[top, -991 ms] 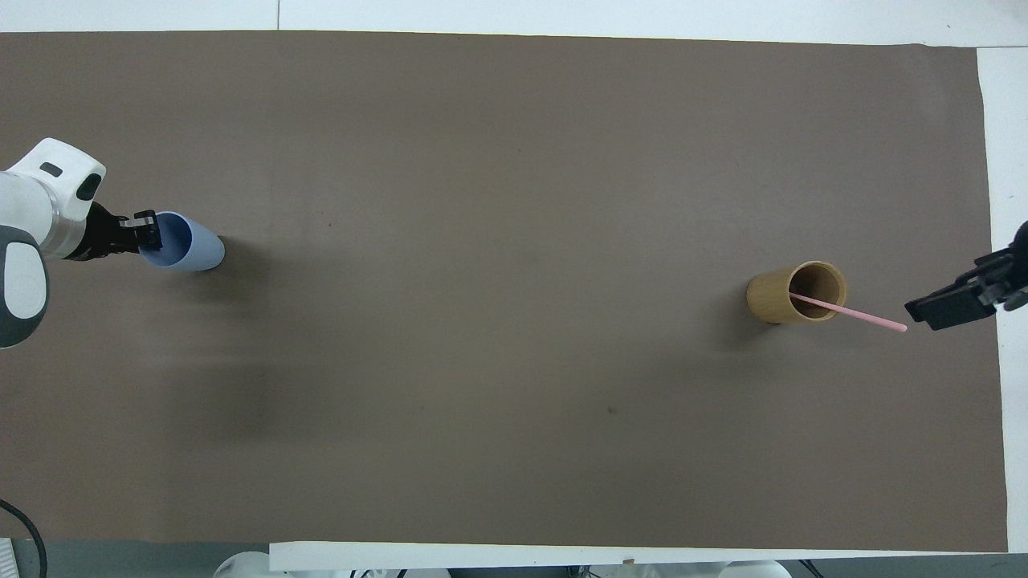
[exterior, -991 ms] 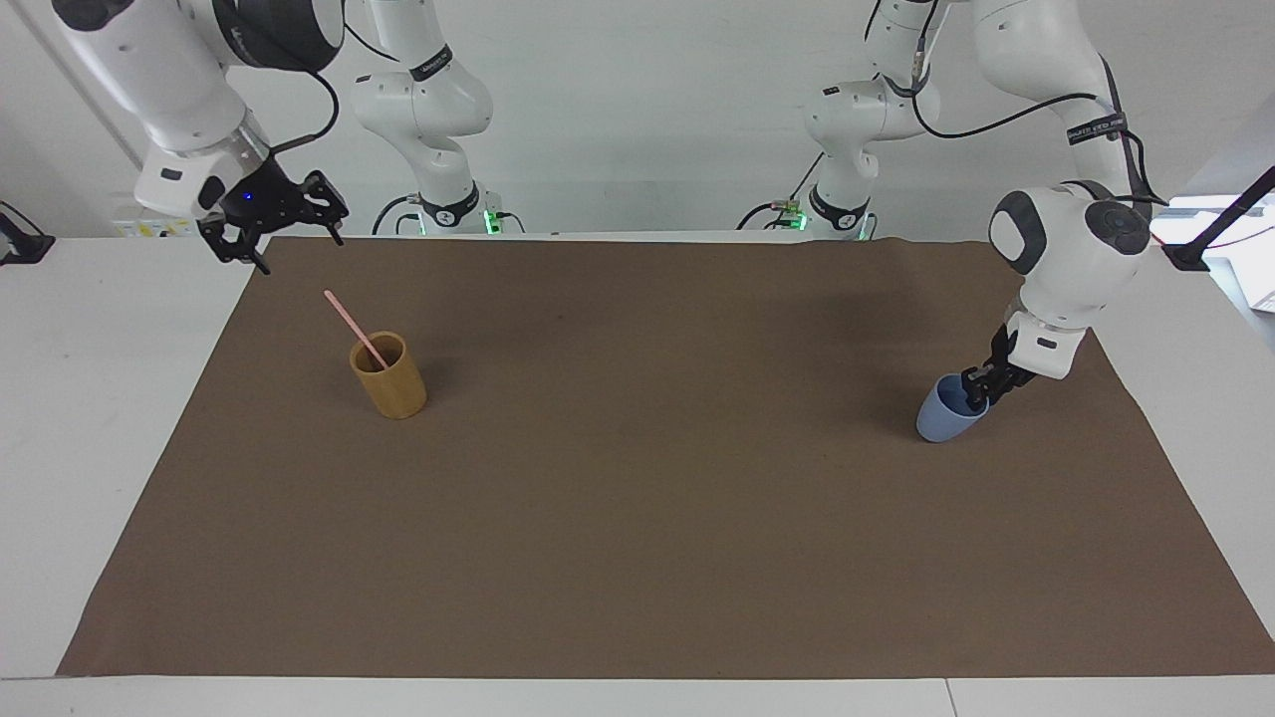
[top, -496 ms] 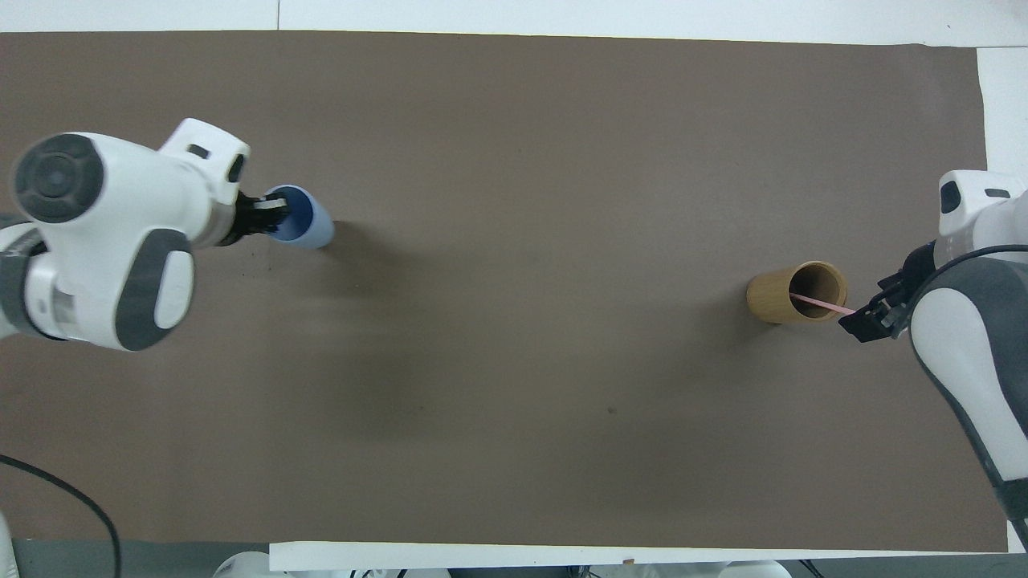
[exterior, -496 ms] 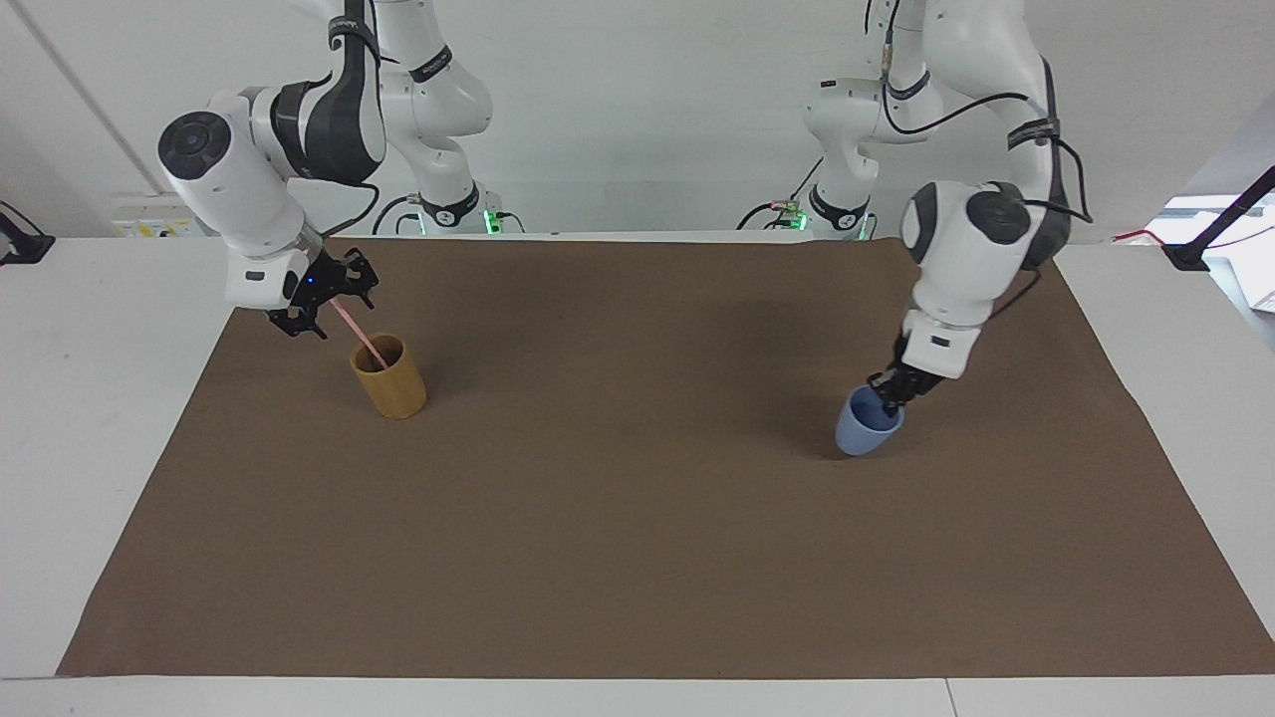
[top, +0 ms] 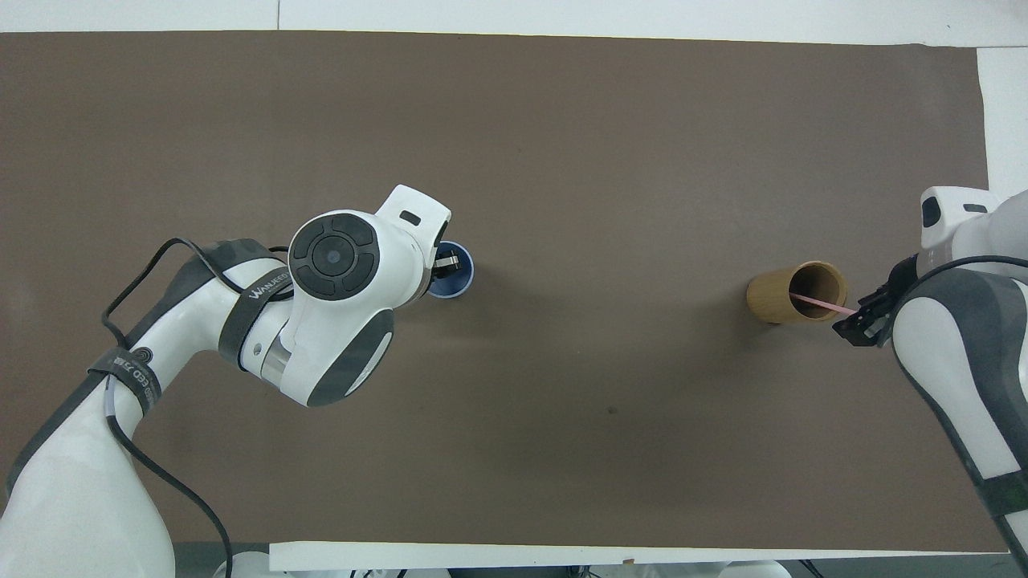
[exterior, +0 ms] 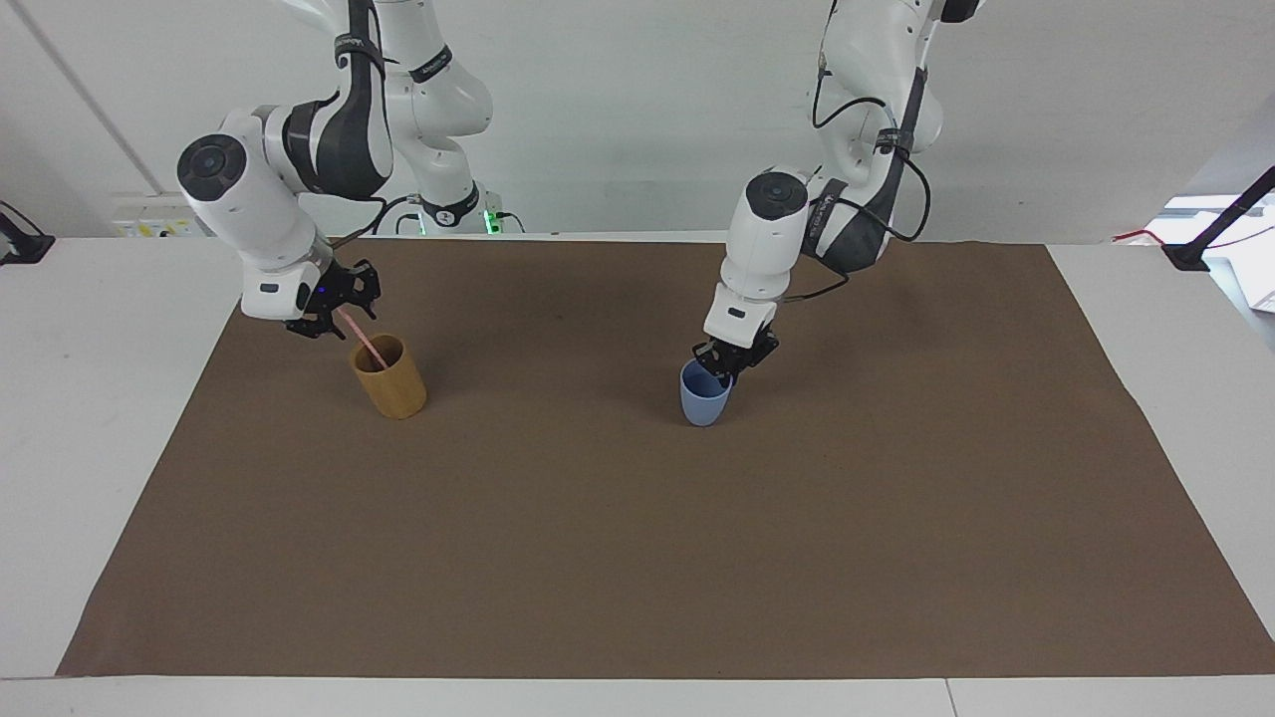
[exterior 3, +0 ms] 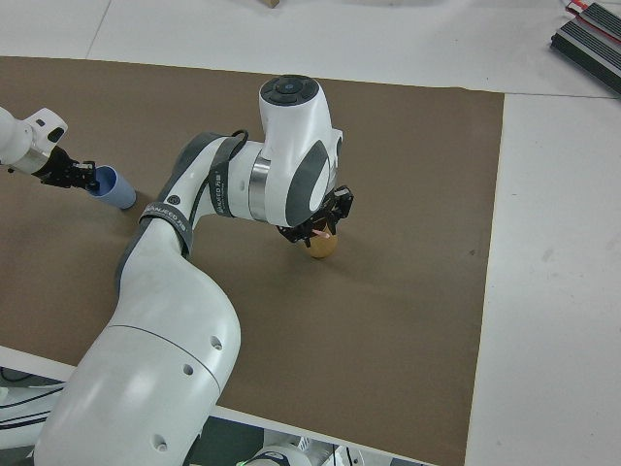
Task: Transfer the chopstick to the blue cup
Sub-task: 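Carry the blue cup to the table center, release, withdraw the left gripper, then lift the pink stick from the brown cup with the right gripper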
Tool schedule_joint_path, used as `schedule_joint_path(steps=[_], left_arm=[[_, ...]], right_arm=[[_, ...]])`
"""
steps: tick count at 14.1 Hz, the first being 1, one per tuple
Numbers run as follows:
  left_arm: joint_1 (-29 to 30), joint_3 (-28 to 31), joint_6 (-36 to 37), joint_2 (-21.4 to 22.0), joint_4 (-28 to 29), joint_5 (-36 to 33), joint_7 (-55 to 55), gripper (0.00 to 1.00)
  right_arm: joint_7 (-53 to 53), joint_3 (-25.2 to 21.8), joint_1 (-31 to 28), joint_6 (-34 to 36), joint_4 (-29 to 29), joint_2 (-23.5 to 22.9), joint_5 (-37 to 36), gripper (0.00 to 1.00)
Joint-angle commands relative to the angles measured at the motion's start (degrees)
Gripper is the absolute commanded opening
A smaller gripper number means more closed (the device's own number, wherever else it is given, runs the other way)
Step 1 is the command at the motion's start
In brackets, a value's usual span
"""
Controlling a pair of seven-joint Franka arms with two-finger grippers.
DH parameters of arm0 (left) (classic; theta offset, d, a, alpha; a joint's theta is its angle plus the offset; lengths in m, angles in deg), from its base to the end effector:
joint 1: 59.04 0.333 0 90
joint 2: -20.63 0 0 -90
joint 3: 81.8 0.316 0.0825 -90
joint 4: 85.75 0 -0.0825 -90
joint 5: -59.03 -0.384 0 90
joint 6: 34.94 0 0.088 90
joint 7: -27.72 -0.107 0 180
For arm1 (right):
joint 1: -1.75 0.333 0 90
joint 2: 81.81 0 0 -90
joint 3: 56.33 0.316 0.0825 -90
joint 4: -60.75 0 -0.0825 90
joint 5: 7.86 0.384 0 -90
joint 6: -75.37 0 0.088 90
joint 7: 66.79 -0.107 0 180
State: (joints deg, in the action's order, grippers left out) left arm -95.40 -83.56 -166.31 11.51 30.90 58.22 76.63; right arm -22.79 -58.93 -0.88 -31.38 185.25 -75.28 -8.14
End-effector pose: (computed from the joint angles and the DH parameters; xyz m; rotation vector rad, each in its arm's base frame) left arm 0.4641 -0.3632 0.3765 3.0641 0.2767 0.1158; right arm 0.4873 -0.0453 0.4270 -2.8733 -1.0153 0.2719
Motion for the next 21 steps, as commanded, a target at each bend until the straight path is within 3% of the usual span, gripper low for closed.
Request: schedule_joint_path(steps=[1, 3, 5, 6, 7, 9, 13, 16, 18, 21], left_arm=[[-0.56, 1.32, 1.20, 0.24, -2.64, -0.15, 0.13, 1.00], [0.67, 1.49, 11.95, 1.74, -9.29, -0.33, -0.65, 1.00], [2.95, 1.93, 23.91, 1.74, -16.76, -0.68, -1.01, 1.00], [6.18, 2.63, 29.19, 2.44, -19.23, -1.20, -3.27, 1.00], [10.13, 2.81, 32.46, 4.45, -19.95, -1.47, -9.30, 1.00], [20.92, 2.81, 34.42, 7.53, -20.05, -1.47, -22.48, 1.00], [33.97, 2.90, 36.80, 8.77, -21.54, -1.47, -42.90, 1.00], [35.48, 2.81, 36.37, 9.47, -21.02, -1.47, -43.64, 1.00], [35.57, 2.81, 36.54, 9.74, -20.67, -1.47, -43.72, 1.00], [35.31, 2.81, 36.10, 9.83, -20.67, -1.47, -43.73, 1.00]], right_arm=[[1.17, 0.22, -0.62, -1.00, 1.27, 0.94, 0.89, 0.34], [1.26, 0.22, -0.54, -1.00, 1.27, 0.94, 0.80, 0.26], [1.43, 0.22, -0.27, -1.09, 1.19, 0.94, 0.80, 0.08], [1.52, 0.22, -0.27, -1.00, 0.93, 0.86, 0.71, 0.00], [1.61, 0.13, -0.27, -0.91, 0.14, 0.42, 0.62, 0.00], [1.78, 0.22, -0.10, 2.93, -3.98, -0.46, -0.08, 0.00], [1.96, 0.48, 0.26, 19.78, -19.34, -0.73, -1.66, 0.00], [1.96, 1.44, 0.26, 31.93, -30.51, -0.90, -1.49, 0.00], [0.47, 3.89, 0.25, 38.70, -33.96, -0.99, 1.92, 0.00], [-19.40, 12.58, 4.10, 36.47, -34.50, -1.51, 7.91, 0.00]])
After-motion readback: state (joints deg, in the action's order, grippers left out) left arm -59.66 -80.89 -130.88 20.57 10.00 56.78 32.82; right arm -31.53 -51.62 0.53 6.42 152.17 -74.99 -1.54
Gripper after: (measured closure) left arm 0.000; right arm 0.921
